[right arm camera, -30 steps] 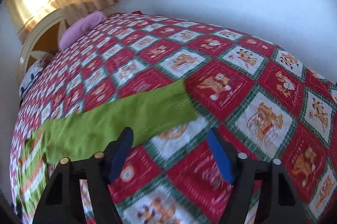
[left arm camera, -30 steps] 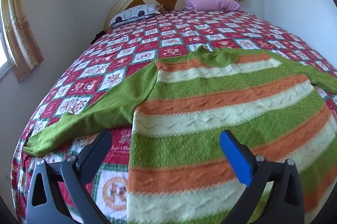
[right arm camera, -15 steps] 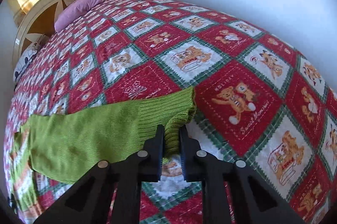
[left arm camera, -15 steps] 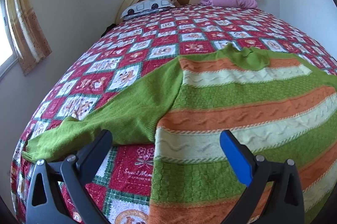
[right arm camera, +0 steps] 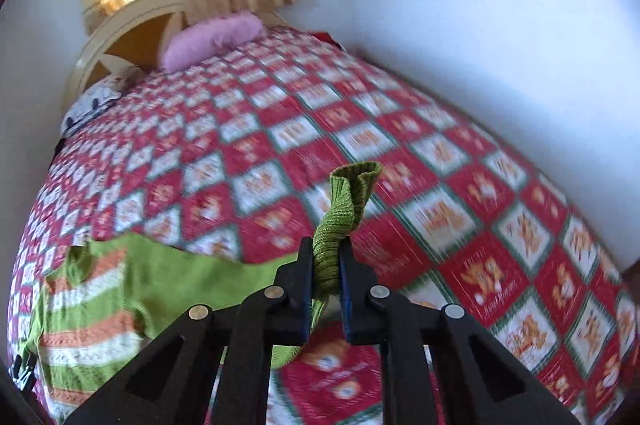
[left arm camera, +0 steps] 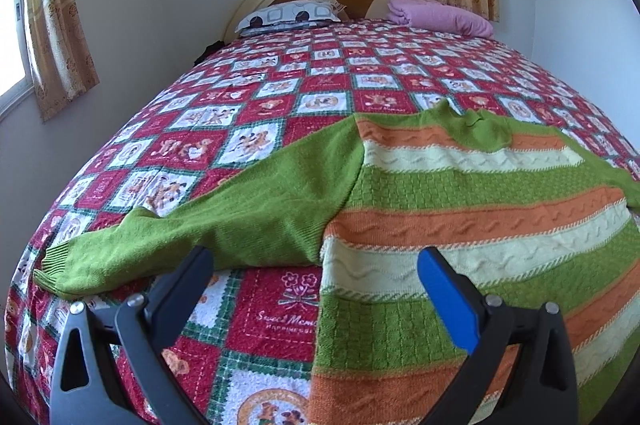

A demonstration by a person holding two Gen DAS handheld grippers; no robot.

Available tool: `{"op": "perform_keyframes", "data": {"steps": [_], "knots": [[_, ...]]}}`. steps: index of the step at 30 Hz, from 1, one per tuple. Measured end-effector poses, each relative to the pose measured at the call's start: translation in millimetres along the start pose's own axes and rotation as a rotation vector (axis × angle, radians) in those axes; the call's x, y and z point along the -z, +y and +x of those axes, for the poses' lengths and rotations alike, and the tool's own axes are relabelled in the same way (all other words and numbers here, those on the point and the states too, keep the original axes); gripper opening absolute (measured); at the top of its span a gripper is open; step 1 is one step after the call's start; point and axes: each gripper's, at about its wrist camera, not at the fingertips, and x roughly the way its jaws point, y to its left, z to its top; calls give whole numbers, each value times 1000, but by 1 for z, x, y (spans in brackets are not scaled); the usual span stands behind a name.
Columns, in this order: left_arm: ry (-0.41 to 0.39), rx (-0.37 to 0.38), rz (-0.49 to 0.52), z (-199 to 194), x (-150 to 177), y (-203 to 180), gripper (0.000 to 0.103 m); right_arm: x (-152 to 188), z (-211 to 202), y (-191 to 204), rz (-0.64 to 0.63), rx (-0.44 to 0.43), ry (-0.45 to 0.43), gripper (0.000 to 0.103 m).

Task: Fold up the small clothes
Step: 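Lift the cuff with the right tool and lay it across the sweater body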

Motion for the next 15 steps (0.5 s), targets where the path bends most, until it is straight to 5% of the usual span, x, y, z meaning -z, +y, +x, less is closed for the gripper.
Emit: {"op": "perform_keyframes", "data": {"steps": [15], "knots": [[30,54,-73,14,21,24,103,-40,-93,191,-345,-131,-171,11]]}}
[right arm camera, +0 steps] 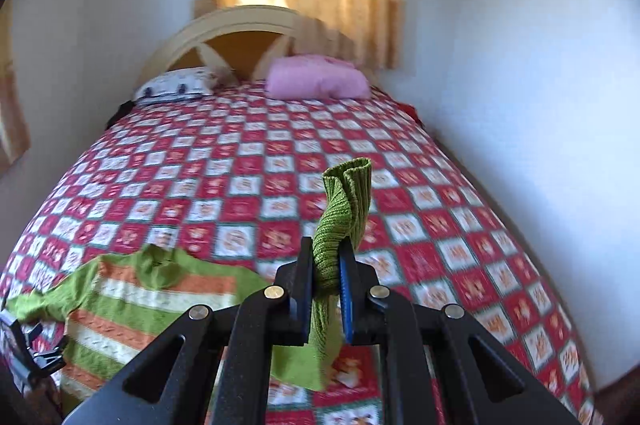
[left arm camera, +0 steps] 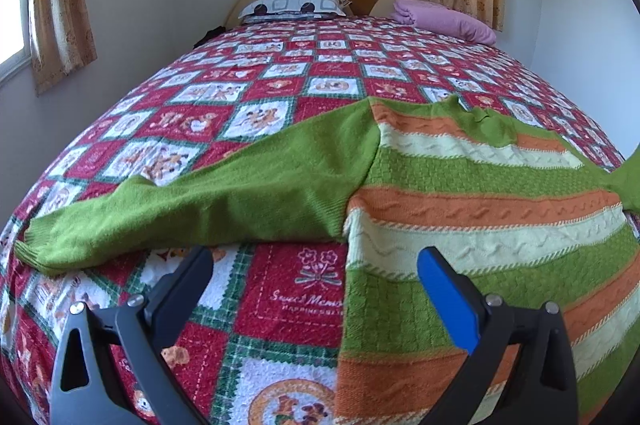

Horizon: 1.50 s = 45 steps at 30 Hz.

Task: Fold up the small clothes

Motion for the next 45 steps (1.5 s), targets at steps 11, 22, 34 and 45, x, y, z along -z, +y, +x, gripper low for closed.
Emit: {"op": "perform_keyframes", "data": {"steps": [11,22,34,45], "knots": [[-5,36,-47,-1,6,12,103,-11,8,153,-177,-193,-11,11],[0,20,-45,-1,11,10,103,121,128,334,-231,-499,262,24],[-33,-12,-12,-27,-4,19,103,190,113,195,-159,-409,358,57],[91,164,142,31,-42,-89,83,217,77,104,-73,-369,315,60]]}}
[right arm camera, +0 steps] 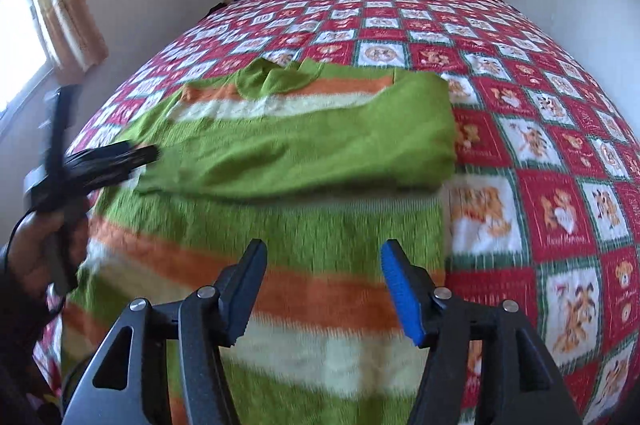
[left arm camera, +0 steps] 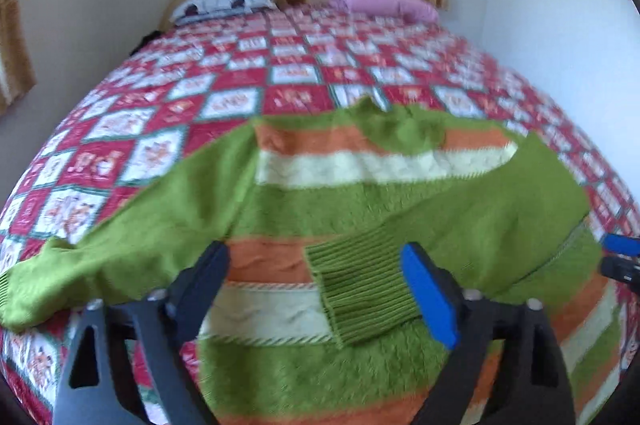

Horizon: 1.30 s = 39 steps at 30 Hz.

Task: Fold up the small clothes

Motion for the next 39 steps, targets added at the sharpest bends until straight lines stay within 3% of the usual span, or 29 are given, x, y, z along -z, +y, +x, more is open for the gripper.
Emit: {"op": "perform_keyframes", "data": {"steps": [1,2,3,5,7,11,14,18,21,24,25,26,28,29,35,39], "knots": [[39,-6,3,14,1,-3,69,3,0,1,-11,-2,3,60],[82,-6,-12,27,4,-4,45,8,0,-2,-21,-3,5,60],[116,33,-33,37,6,-3,35,9,-1,-5,-22,1,7,60],[72,75,-47,32,5,-3,8,12,-2,-15,-9,18,3,60],[53,110,-52,20,2,-2,8,11,-2,-23,7,36,-5,60],[-64,93,-35,-16,-11,7,8,8,3,-36,49,61,-8,60],[-94,69,-35,-23,-18,20,8,3,8,-32,26,77,-12,60],[-35,14,-35,4,-11,31,8,-20,35,-19,-105,298,-23,60],[11,-2,-62,24,1,30,8,-41,60,-29,-115,416,-38,60],[30,-10,-73,31,5,28,11,-51,76,-54,-43,449,-18,61],[27,-20,-74,29,5,27,19,-52,76,-64,19,437,-10,62],[27,-27,-72,29,5,26,37,-51,73,-76,92,409,-7,63],[20,-19,-74,28,8,27,61,-44,67,-78,107,407,-7,63],[16,-12,-76,27,9,27,67,-39,65,-75,98,413,-10,63],[29,-16,-81,31,10,28,74,-32,41,-58,54,438,-1,63],[24,-28,-68,29,11,25,81,-52,14,-24,-12,412,-118,63]]}}
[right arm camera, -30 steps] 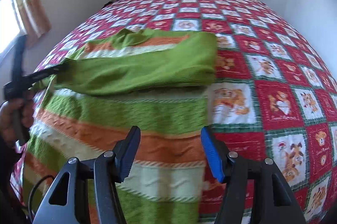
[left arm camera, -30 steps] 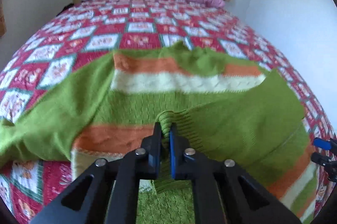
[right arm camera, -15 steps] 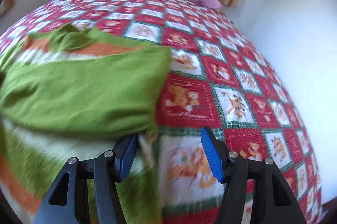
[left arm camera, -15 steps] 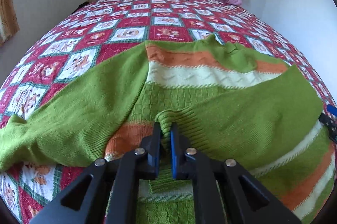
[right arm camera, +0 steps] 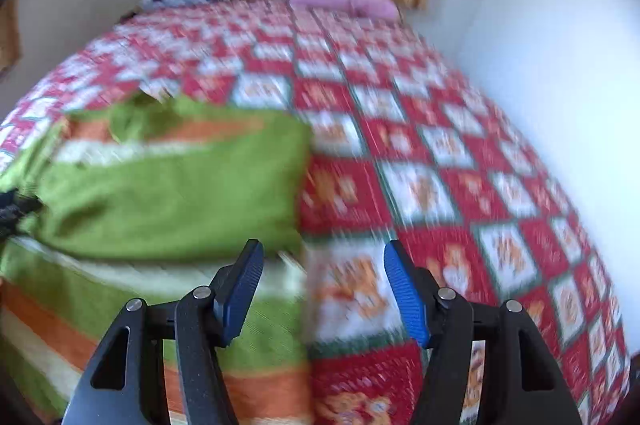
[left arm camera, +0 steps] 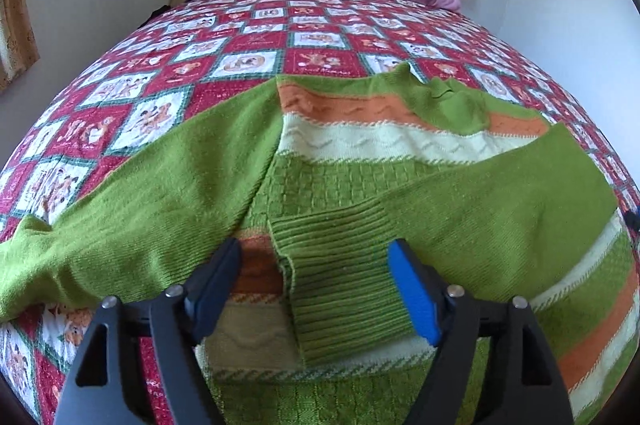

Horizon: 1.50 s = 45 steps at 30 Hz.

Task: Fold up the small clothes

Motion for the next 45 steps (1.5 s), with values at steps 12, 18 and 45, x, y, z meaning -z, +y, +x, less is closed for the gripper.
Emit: {"op": "perform_keyframes", "data": {"steps": [12,18,45], "knots": [[-48,0,-7,-18,11,3,96,21,59,11,-31,-253,138,40],[-80,15,-41,-24,12,9,103,5,31,14,-55,-235,70,40],[-97,-170,-210,-103,72,139,103,1,54,119,-168,-400,140,52]]}}
